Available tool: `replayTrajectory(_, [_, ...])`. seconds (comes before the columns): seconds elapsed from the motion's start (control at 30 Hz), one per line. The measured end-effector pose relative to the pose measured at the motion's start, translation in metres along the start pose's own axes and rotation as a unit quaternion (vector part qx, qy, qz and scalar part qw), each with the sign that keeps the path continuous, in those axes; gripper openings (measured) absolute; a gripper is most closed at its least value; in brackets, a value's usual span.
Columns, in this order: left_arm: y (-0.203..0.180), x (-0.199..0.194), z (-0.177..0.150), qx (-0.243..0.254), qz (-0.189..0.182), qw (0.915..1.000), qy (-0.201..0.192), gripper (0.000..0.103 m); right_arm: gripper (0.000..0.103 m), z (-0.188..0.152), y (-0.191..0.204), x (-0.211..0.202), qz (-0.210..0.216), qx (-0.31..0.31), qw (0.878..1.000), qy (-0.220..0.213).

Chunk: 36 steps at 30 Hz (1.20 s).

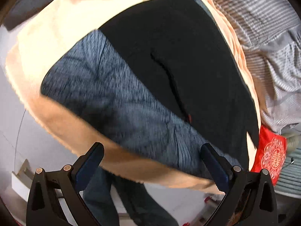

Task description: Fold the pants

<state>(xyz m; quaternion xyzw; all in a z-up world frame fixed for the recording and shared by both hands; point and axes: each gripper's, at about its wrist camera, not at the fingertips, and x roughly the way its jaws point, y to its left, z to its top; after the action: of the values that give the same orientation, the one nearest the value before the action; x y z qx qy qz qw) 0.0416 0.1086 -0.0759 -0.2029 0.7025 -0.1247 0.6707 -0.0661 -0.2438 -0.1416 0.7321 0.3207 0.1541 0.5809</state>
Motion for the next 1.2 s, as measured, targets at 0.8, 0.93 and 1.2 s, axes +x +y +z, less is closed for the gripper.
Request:
replayTrajectory(0.8, [-0.129,-0.052,0.106,0.130,-0.044,0.9886,-0.062,0.026,0.008,0.080,0.126,-0.004,-0.072,-0.126,0.989,-0.001])
replayTrajectory(0.93, [-0.148,-0.037,0.146,0.140,-0.019,0.9866,-0.081,0.026,0.008,0.140,0.153,0.017,-0.087,-0.144,0.985,0.027])
replayTrajectory(1.2, [-0.162,0.036,0.214,0.110,0.055,0.9871,-0.103,0.029,0.008,0.262,0.133,0.089,-0.161,-0.101,0.978,0.082])
